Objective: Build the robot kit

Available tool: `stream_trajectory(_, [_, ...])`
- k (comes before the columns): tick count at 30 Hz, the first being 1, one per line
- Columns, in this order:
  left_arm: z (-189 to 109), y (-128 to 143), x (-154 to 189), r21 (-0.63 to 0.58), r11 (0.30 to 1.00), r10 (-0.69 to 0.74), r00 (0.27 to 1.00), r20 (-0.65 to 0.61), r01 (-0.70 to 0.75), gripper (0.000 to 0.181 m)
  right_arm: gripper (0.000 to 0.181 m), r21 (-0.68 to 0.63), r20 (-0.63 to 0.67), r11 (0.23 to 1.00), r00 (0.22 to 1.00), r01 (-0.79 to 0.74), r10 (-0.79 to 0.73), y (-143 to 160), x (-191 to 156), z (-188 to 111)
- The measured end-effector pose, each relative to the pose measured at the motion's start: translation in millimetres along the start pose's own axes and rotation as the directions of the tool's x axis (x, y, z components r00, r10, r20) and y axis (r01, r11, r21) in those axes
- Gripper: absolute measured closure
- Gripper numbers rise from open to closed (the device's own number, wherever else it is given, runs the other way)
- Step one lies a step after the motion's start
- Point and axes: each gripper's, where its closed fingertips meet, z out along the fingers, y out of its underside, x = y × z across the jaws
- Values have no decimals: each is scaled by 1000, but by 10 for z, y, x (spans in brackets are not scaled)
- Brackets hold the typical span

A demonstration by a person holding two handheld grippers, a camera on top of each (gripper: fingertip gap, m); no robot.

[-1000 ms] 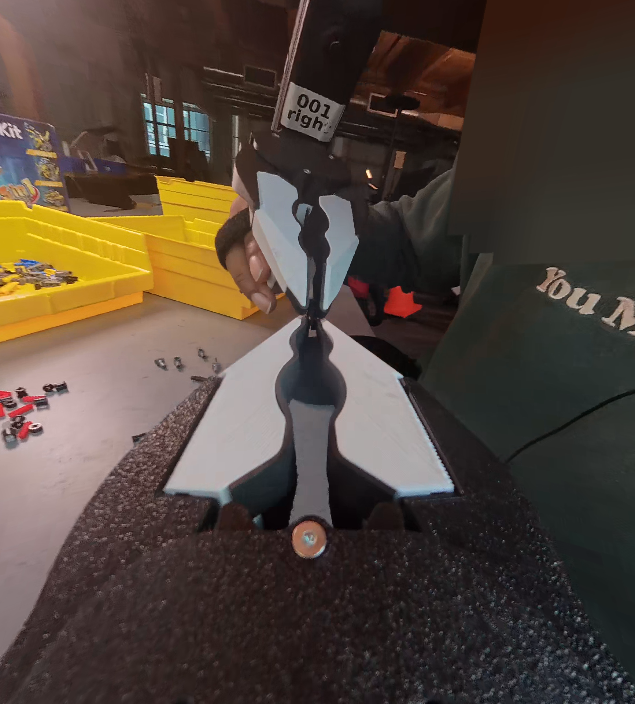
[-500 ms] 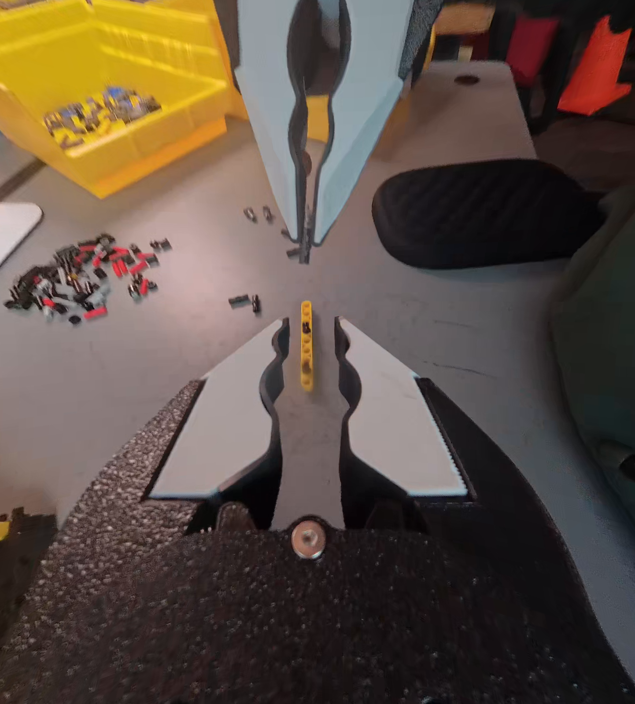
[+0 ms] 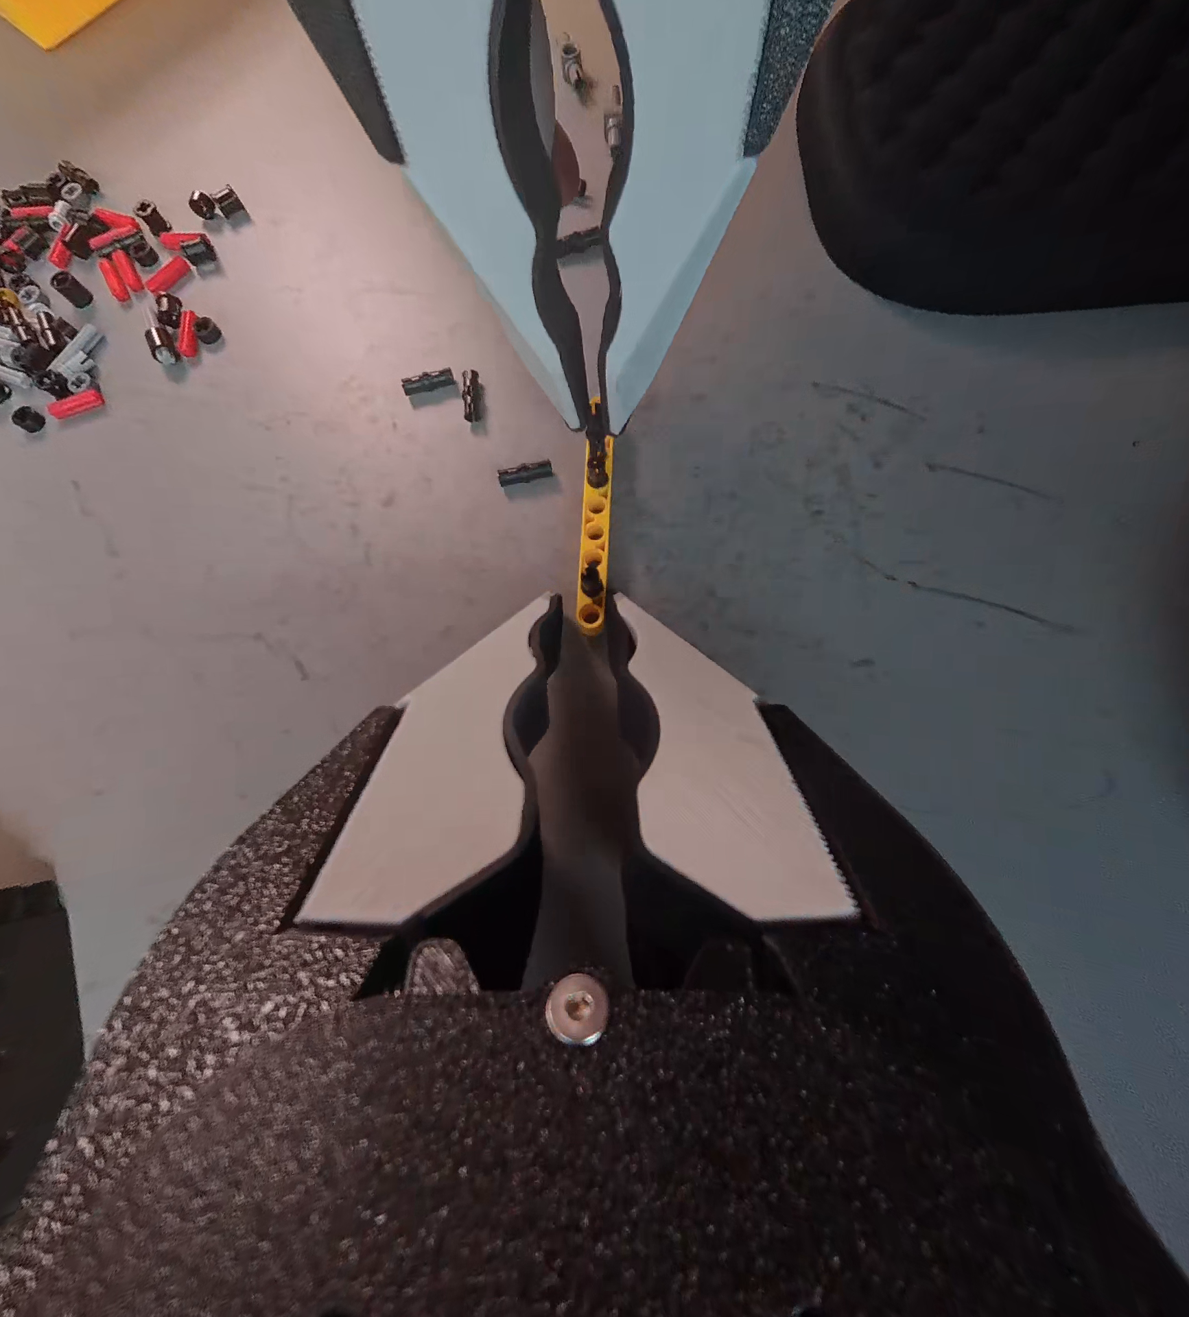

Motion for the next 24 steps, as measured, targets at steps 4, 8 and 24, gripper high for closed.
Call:
stream_trajectory(4, [9,-6,3,-1,1000,2,1000,-6,-2,172,177,-30,5,999,1000,14,-14,-1,2,8])
stream_trajectory(8, [26,-20,10,-1,1000,8,1000,-9,-8,174,177,-54,5,997,999,49,-49,-14,-1,13])
stream_trajectory(24, [28,-20,13,-3,999,-39,998,-53,39,175,178,-40,8,995,996,89,-89,-39,-2,27])
